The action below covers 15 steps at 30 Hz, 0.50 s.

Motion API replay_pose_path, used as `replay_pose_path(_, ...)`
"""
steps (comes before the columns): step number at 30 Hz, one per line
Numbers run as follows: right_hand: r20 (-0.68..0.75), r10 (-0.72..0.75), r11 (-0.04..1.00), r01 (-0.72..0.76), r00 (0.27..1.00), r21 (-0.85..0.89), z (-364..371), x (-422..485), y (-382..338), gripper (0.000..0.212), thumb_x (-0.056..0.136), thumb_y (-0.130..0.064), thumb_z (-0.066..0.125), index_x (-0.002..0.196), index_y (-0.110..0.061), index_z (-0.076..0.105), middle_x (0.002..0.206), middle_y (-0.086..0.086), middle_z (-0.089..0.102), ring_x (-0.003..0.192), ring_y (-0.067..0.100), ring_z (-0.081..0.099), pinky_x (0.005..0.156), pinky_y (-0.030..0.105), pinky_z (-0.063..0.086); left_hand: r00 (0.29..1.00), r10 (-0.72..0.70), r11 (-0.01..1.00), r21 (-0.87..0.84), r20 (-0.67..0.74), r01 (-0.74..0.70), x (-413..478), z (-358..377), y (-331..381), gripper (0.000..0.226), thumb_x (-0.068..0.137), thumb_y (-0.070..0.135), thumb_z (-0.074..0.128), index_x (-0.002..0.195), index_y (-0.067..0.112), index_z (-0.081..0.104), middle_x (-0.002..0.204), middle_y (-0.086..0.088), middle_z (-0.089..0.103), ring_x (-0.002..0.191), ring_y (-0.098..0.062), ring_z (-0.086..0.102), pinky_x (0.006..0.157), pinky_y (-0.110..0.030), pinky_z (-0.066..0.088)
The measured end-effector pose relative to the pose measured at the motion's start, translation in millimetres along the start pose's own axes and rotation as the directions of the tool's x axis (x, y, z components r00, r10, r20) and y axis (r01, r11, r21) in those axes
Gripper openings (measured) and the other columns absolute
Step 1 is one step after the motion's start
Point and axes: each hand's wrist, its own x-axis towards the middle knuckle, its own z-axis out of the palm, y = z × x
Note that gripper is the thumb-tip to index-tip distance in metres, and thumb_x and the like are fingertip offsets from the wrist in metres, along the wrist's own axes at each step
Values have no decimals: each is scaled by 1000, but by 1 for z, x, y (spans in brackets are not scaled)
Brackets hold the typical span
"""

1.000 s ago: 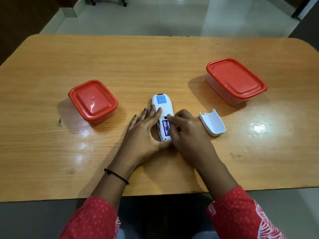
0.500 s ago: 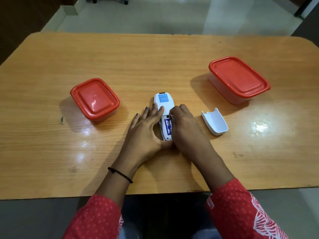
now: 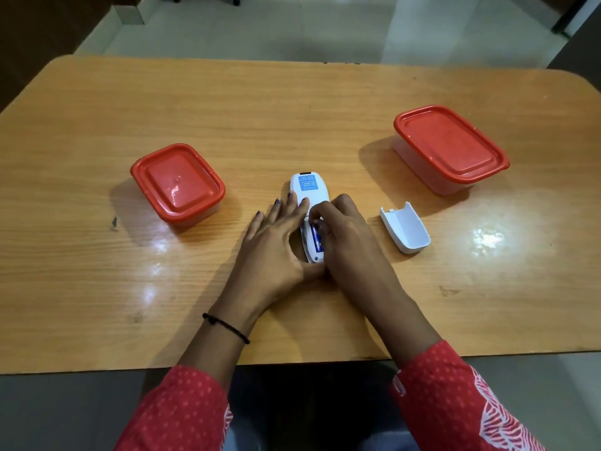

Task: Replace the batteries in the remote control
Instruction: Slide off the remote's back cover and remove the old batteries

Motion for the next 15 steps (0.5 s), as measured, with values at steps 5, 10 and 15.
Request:
replay_pose_path(5, -17, 3, 998, -4, 1000, -58, 5, 3, -2, 13, 88, -2, 45, 96, -1, 56, 100, 15, 50, 82, 33, 51, 71, 39, 40, 1000, 14, 1000, 27, 12, -14, 0, -1, 0, 98, 63, 50, 66, 148, 32, 21, 159, 10, 10, 146, -4, 5, 119, -27, 0)
replay_pose_path(10, 3, -46, 993, 46, 999, -109, 5, 6, -9, 16, 89, -1, 39, 90, 5, 53, 98, 24, 51, 82, 39, 50, 67, 39, 35, 1000, 8, 999, 36, 11, -8, 0, -2, 1, 94, 62, 49, 56, 148, 32, 21, 159, 11, 10, 146, -5, 5, 118, -27, 0)
replay_pose_path(15, 26, -22, 990, 25, 999, -140, 4, 12, -10, 21, 91, -1, 38, 102, 8, 53, 105, 28, 51, 97, 40, 49, 81, 43, 38, 999, 30, 999, 44, 19, -31, 0, -3, -2, 93, 71, 45, 72, 148, 31, 21, 159, 10, 9, 146, -5, 4, 116, -24, -2)
